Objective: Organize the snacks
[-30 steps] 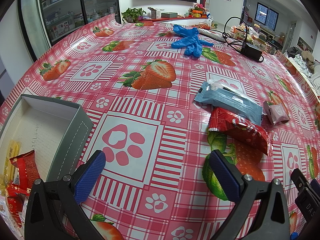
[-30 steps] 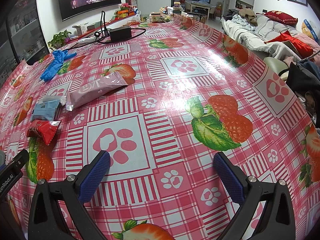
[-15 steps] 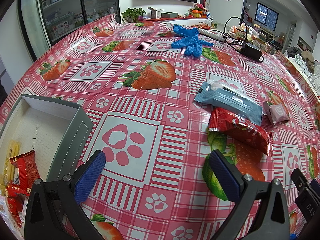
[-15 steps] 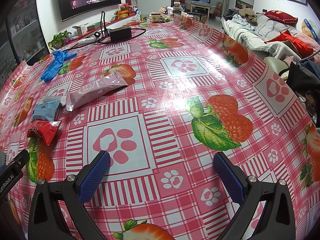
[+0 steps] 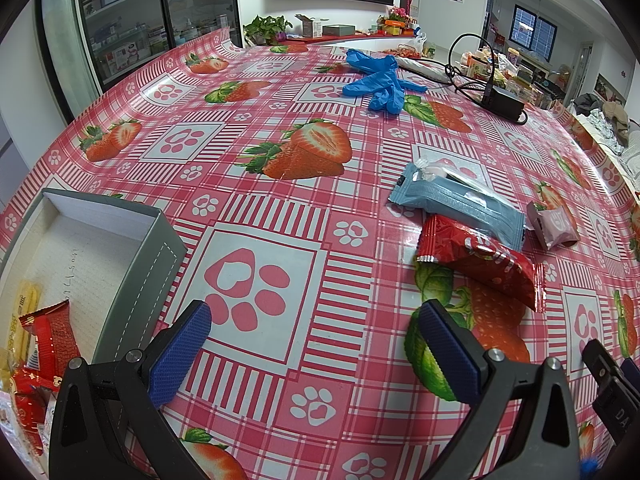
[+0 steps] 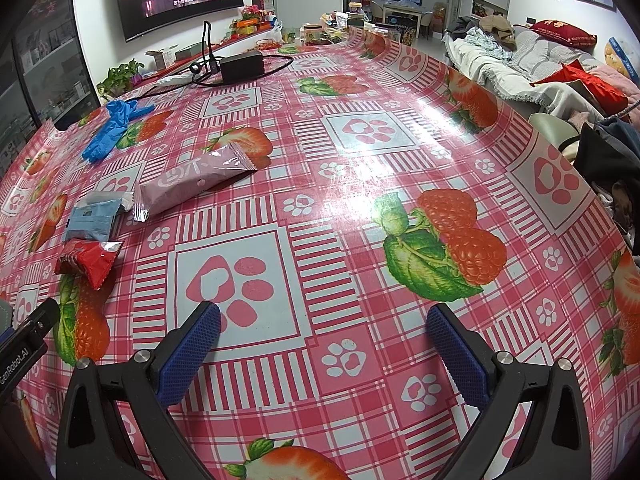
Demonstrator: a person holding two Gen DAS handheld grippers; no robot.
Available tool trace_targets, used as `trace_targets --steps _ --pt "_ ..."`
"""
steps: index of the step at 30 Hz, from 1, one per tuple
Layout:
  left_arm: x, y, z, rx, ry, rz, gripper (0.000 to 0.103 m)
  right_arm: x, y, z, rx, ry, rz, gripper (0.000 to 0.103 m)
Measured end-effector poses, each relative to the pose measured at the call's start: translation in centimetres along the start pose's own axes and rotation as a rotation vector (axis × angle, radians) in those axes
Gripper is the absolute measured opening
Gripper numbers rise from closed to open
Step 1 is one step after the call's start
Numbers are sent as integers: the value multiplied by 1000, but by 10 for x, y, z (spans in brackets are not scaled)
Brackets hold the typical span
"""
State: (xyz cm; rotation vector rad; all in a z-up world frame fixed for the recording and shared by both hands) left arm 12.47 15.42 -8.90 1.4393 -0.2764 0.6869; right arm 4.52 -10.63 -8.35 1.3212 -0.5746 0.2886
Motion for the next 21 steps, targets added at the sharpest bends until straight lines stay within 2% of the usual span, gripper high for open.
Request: trace_targets --steps 5,9,10,15,18,21 --pt "0 0 0 0 0 0 103 -1 3 -3 99 41 -46 103" --pt "0 0 0 0 0 0 103 10 11 -8 351 -133 -63 103" --pt "0 0 0 0 0 0 103 17 10 -9 389 -182 -70 103" --pt "0 0 0 0 0 0 103 56 -14 -35 379 -248 -97 103" --pt "0 0 0 0 0 0 103 84 -29 -59 348 -237 -85 103" --pt "0 0 1 0 0 0 103 101 -43 -73 271 -193 -99 103"
Point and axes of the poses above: each gripper's, at about its wrist camera, not at the fingertips, and y roughly against the way its jaws point, z to its right, x to its top, the point moved 10 cm from there along -y, roughly the way its jaws point, and after that the axes turned 15 degrees about y, right-handed, at the moved point
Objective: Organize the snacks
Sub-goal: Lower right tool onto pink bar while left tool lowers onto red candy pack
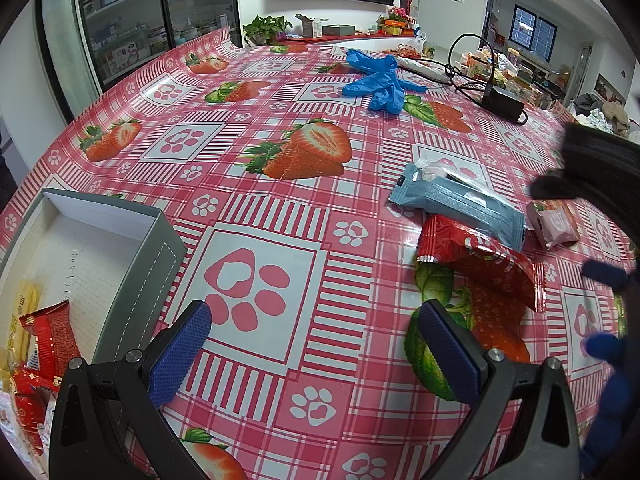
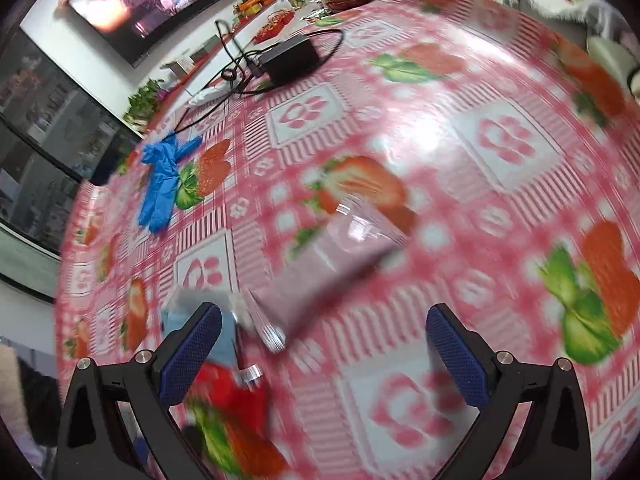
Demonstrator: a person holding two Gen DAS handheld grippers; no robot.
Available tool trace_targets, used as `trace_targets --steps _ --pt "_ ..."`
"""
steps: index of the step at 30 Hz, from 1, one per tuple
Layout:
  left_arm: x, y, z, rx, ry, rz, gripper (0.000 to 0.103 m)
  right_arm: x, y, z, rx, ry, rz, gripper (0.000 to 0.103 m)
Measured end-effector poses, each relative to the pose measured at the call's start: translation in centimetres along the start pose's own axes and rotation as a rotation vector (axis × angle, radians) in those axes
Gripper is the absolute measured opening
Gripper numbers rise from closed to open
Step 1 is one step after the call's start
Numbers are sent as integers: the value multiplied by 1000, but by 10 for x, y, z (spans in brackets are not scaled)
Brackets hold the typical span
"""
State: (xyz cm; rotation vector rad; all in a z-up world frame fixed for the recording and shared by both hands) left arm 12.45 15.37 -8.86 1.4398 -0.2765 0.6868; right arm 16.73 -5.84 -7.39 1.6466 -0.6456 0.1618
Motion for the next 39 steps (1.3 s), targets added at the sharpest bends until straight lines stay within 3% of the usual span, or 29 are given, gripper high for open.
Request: trace_targets --steps 2,5,6,7,9,11,17,20,21,22,23,24,32,39 --pt "0 0 0 0 0 1 103 6 -12 -8 -100 80 -26 103" --pt "0 0 0 0 0 1 103 -1 -7 -8 -127 150 -2 98" --pt "0 0 0 0 0 1 103 -4 -3 -3 -141 164 1 80" --pt "0 0 0 0 1 0 103 -7 3 2 -152 195 9 54" --pt "0 0 -1 0 0 0 103 -15 14 18 -110 213 11 26" --pt "0 0 0 0 0 0 103 -25 25 36 -52 189 3 25" --pt "0 -1 -1 0 1 0 103 -101 74 80 88 233 -43 26" --pt "0 0 0 0 1 0 103 -130 91 82 140 281 -52 26" --pt "0 -1 -1 0 1 0 103 -139 97 80 155 303 -51 32" --pt "0 -1 -1 0 1 0 103 -141 100 79 157 308 -44 63" --pt "0 -1 -1 0 1 1 103 -142 102 80 147 309 -35 87" --pt "0 -1 -1 0 1 0 103 -139 104 80 119 311 -8 101" --pt "0 0 0 0 0 1 103 -147 83 86 103 297 -7 102" --pt "-1 0 0 6 -8 -15 103 -133 69 93 52 298 -5 103"
Point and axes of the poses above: each gripper's, at about its wrist camera, not at the fingertips, and y roughly against the way its jaws point, z to its right, x to its top, the point moved 10 cm from there along -y, roughly the way its jaws point, and after that the axes turned 15 degrees about y, right-handed, at the moved point
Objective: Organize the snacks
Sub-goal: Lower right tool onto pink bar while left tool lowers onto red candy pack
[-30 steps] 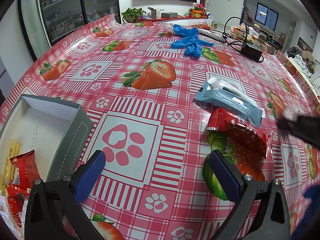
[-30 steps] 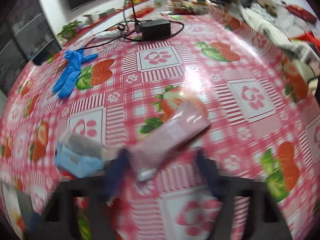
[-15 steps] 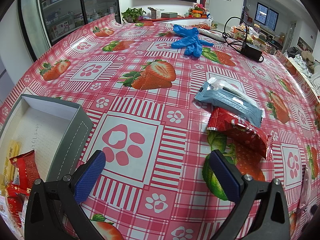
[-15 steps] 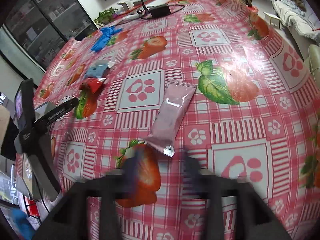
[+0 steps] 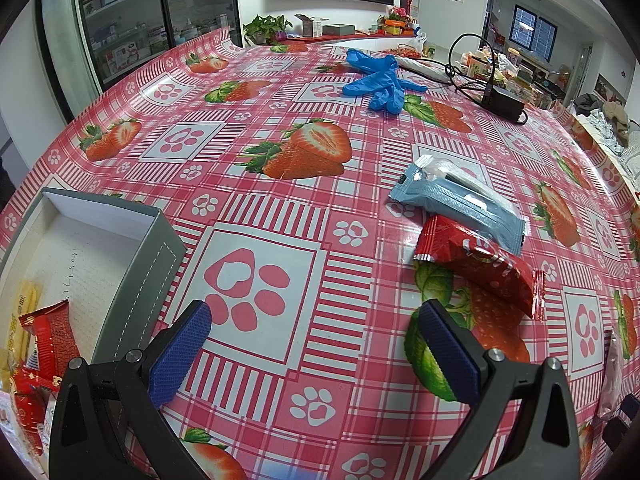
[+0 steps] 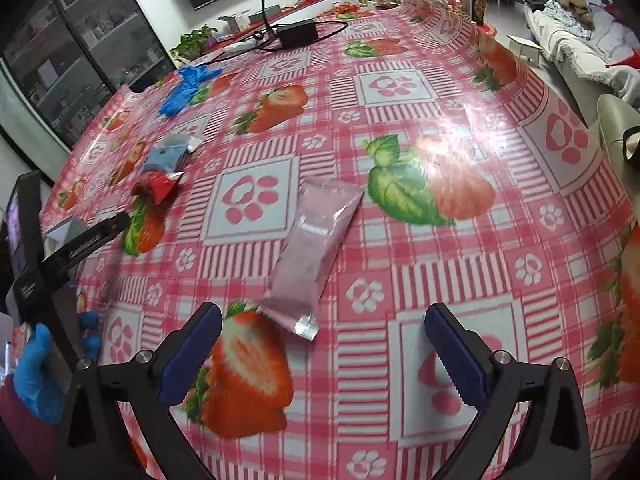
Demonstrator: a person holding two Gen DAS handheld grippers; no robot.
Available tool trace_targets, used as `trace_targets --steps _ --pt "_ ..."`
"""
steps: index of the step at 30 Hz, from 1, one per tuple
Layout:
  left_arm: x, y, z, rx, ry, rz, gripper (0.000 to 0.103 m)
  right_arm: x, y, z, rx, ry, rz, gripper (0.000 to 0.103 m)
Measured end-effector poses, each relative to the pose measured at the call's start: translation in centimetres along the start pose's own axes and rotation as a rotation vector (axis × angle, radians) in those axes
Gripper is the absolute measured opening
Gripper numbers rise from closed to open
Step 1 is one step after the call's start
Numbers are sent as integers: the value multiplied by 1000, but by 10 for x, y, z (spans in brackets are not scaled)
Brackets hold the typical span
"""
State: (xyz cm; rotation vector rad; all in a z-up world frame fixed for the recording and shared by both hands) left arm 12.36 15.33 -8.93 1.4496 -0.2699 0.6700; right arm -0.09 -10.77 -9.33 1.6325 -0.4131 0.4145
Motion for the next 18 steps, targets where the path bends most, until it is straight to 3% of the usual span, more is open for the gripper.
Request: trace_targets --steps 3,7,9,12,15,16,18 --pt "-9 6 0 2 14 -139 103 5 -8 -1 -13 20 0 103" --pt "2 36 13 -172 237 -156 103 8 -2 -6 -30 57 16 103" --pt "1 28 31 -214 291 -250 103 6 0 -6 -42 69 16 103" --pt "0 8 50 -180 307 -308 103 4 2 -7 -51 81 17 103" --pt "9 -1 63 -137 315 -258 103 3 2 -7 -56 92 14 103" --pt "10 -5 69 -122 288 -261 103 3 1 -8 -60 95 12 103" --pt "8 -13 68 -23 190 -251 103 3 -1 -9 -76 110 4 103"
Point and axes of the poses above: each gripper's, at about its wrist camera, not at the fingertips, and y roughly against the way its jaws point, z to its right, x to its top, the point moved 10 cm from there along -y, roughly the way its jaws point, and after that the axes turned 15 degrees about y, right-handed, at the moved point
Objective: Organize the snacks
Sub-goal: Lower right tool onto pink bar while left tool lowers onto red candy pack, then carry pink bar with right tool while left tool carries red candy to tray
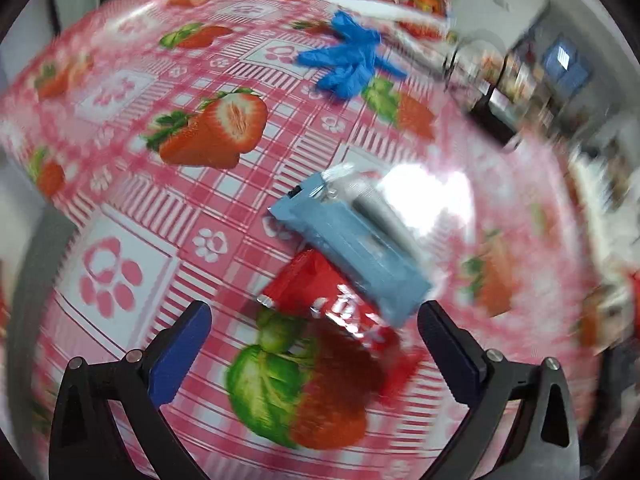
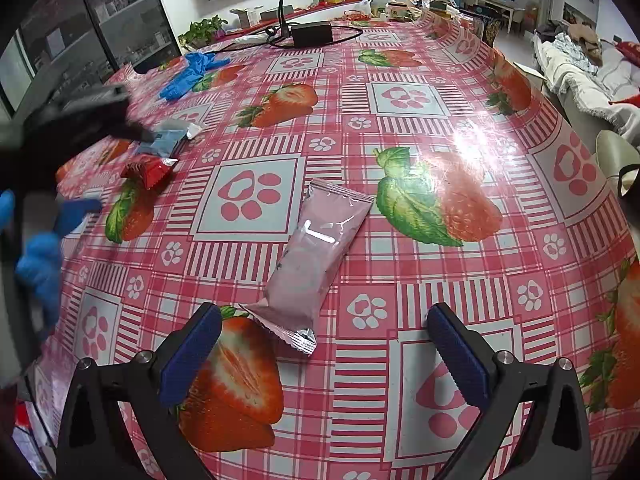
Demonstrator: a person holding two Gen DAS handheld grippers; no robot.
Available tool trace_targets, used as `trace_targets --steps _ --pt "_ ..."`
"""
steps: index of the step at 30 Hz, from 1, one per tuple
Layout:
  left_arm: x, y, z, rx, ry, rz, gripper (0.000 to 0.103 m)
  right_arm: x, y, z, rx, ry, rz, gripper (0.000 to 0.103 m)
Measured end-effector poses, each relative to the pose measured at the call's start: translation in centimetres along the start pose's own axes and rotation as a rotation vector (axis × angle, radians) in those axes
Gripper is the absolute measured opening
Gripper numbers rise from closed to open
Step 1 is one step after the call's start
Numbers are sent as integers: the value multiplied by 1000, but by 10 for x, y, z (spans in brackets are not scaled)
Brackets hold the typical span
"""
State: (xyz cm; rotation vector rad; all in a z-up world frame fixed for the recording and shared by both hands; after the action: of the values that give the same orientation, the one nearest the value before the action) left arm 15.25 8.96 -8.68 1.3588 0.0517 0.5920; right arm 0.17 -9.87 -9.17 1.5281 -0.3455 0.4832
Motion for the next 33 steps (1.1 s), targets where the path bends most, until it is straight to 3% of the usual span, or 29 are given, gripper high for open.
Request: trace_targets --steps 2,7,15,18,19,20,21,24,27,33 --pt "-5 -6 -7 120 -129 22 103 -1 -1 -1 -15 18 -6 103" --pt "-3 1 -26 79 -182 63 102 -3 -3 -3 -55 69 -17 103" --pt "-4 -1 -18 86 -180 82 101 15 -14 12 -40 -46 -62 103" --pt "-12 6 -8 58 -241 82 79 21 -17 10 -30 -50 -64 103" --pt "-16 9 -5 46 -269 84 58 21 -18 8 -38 -32 -68 103" --pt "-22 14 -1 31 -308 83 26 20 -18 7 -55 -6 -71 102" --pt "-26 15 0 29 -332 78 22 20 -17 6 -78 17 -66 91" --pt "-40 23 -7 -21 -349 48 21 23 -5 2 -56 33 -35 26" --pt "-54 39 -22 -79 -338 39 21 18 3 -3 144 -94 -18 26" --pt "-69 96 -55 -143 -370 102 22 15 34 -22 241 -132 37 26"
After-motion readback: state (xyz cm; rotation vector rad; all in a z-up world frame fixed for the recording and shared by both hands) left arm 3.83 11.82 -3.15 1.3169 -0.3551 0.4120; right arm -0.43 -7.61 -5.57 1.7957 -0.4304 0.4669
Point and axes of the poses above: each gripper's, at about its wrist camera, not at the fingertips, and y roughly against the way its jaws point, z to its right, x to its top, the point moved 10 cm from there along -y, roughly the way its jaws point, and after that the axes turned 15 degrees about y, right-handed, at the moved point
